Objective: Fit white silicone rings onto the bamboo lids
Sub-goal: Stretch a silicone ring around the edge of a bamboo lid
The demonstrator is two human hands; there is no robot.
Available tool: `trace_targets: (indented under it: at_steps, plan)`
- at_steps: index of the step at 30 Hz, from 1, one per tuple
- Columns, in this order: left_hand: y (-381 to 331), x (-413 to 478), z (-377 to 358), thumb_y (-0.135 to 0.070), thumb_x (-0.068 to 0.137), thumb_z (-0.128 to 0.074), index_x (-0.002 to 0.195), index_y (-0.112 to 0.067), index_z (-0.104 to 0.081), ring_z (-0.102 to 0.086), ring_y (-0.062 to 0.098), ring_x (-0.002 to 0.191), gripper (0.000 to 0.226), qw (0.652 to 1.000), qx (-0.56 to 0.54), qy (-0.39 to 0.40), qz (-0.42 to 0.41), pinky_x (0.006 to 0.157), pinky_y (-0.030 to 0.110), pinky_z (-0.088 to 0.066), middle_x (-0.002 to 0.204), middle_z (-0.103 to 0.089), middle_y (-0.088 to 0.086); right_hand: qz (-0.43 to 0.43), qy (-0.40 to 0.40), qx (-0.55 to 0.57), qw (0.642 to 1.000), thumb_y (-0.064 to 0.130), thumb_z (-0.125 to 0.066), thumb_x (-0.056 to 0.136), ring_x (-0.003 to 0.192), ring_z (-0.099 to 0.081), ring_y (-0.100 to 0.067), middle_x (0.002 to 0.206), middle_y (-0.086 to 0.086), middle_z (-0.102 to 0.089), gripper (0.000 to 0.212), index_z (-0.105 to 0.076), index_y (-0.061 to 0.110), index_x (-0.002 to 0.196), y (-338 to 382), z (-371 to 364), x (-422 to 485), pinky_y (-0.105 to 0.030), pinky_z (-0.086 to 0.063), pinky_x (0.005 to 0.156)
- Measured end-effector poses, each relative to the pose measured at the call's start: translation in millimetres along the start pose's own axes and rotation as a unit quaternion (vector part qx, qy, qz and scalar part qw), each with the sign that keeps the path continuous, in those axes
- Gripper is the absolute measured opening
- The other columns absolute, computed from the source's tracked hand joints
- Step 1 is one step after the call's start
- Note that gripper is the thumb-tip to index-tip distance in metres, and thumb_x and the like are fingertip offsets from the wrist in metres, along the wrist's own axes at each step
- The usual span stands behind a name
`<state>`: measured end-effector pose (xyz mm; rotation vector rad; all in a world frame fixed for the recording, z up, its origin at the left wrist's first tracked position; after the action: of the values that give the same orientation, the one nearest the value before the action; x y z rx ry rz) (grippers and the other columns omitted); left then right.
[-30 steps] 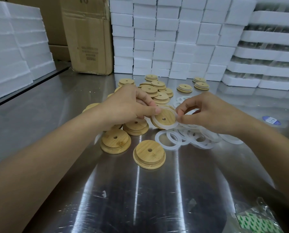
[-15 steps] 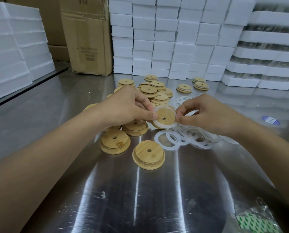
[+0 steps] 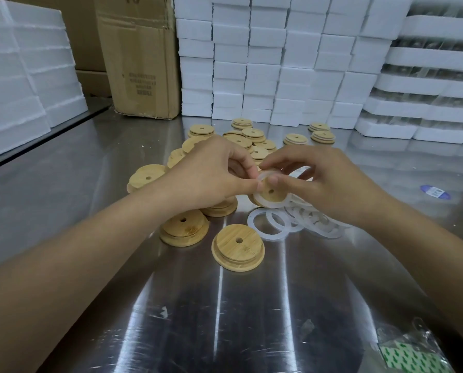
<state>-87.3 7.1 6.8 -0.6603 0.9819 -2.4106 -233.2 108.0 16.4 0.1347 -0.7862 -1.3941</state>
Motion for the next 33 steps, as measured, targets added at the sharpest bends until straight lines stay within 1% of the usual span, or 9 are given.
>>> trace_targets:
  at_steps: [4,9,13,18,22,25,29,32,33]
  plan:
    - [10.3,2.1,4.9,-0.026,0.082,-0.093,0.085,-0.018,-0.084,-0.078,0.008,0.081,0.012,0.999,-0.014,0.023,0.024,0.073,0.021,-0.057,0.082,-0.082,-0.002,-0.003,0.005,0.048,0.999,0.024,-0.081,0.092,0.094,-0.072,-0.001,0.099,0.019,-0.077,0.017,-0.080,0.024,0.109,-7.2,2.4,2.6,-0.010,-0.051,0.080]
    - [19.0,1.7,4.2,-0.028,0.081,-0.093,0.083,-0.020,-0.085,-0.070,0.010,0.074,0.011,0.997,-0.028,0.055,0.045,0.074,0.025,-0.054,0.082,-0.081,0.006,0.002,0.013,0.066,0.998,0.023,-0.082,0.091,0.095,-0.074,-0.004,0.102,0.016,-0.078,0.018,-0.080,0.024,0.109,-11.5,2.3,5.3,-0.015,-0.055,0.083]
    - [16.4,2.5,3.1,-0.032,0.084,-0.091,0.082,-0.023,-0.085,-0.073,0.003,0.073,0.011,0.999,-0.001,0.030,0.024,0.068,0.013,-0.053,0.078,-0.080,-0.005,0.000,0.005,0.066,0.998,0.024,-0.080,0.093,0.095,-0.073,-0.005,0.102,0.016,-0.078,0.015,-0.079,0.025,0.108,-13.4,2.7,4.5,-0.018,-0.056,0.084]
    - [16.1,2.6,-2.8,-0.034,0.086,-0.089,0.079,-0.024,-0.084,-0.068,-0.004,0.069,0.013,0.998,0.059,0.030,0.007,0.062,0.009,-0.048,0.076,-0.078,-0.010,-0.009,-0.006,0.048,0.999,0.024,-0.077,0.096,0.093,-0.072,-0.003,0.098,0.019,-0.077,0.014,-0.077,0.024,0.110,-15.6,1.5,4.3,-0.018,-0.055,0.084]
    - [17.7,3.6,-6.1,-0.029,0.087,-0.088,0.082,-0.022,-0.085,-0.070,0.001,0.075,0.009,0.996,0.070,0.057,0.005,0.065,0.012,-0.051,0.081,-0.080,-0.009,-0.056,0.038,0.046,0.997,0.029,-0.073,0.099,0.099,-0.072,-0.006,0.105,0.010,-0.077,0.025,-0.075,0.027,0.124,-22.8,-2.5,4.1,-0.022,-0.054,0.089]
    - [20.3,3.4,-7.8,-0.029,0.087,-0.088,0.083,-0.023,-0.086,-0.073,0.007,0.082,0.007,0.995,0.078,0.058,0.008,0.073,0.015,-0.055,0.083,-0.081,-0.009,-0.064,0.055,0.054,0.995,0.026,-0.072,0.100,0.099,-0.073,-0.008,0.105,0.007,-0.079,0.021,-0.078,0.022,0.119,-22.5,-2.7,4.2,-0.027,-0.056,0.090]
    - [18.8,2.1,-7.7,-0.031,0.087,-0.089,0.081,-0.025,-0.085,-0.067,-0.002,0.069,0.009,0.996,0.079,0.034,0.009,0.062,0.008,-0.046,0.078,-0.079,-0.012,-0.077,0.033,0.070,0.994,0.025,-0.075,0.098,0.094,-0.074,-0.012,0.099,0.005,-0.080,0.015,-0.080,0.023,0.112,-23.9,0.3,3.0,-0.029,-0.058,0.084]
    - [17.2,1.7,-4.2,-0.027,0.091,-0.086,0.083,-0.021,-0.085,-0.056,-0.007,0.049,0.010,0.998,0.052,0.012,0.020,0.051,0.006,-0.039,0.059,-0.071,-0.019,-0.108,-0.003,0.120,0.987,0.022,-0.077,0.096,0.085,-0.074,-0.014,0.091,0.001,-0.080,0.013,-0.080,0.021,0.108,-27.4,1.8,1.1,-0.034,-0.059,0.081]
    - [16.2,1.6,-2.0,-0.028,0.092,-0.084,0.083,-0.021,-0.085,-0.055,-0.006,0.049,0.011,0.999,0.041,0.001,0.027,0.051,0.006,-0.039,0.056,-0.069,-0.019,-0.118,-0.017,0.145,0.982,0.019,-0.077,0.096,0.084,-0.075,-0.014,0.089,-0.001,-0.081,0.012,-0.079,0.019,0.107,-27.9,3.2,0.9,-0.035,-0.060,0.080]
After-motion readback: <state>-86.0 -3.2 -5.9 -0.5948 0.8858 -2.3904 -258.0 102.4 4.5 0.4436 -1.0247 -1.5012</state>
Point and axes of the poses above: each hand's wrist, its own x-axis towards the middle knuckle, its own z-axis out of the back of the hand, y = z × x, the point moved 7 cm from there along x, towards the middle knuckle
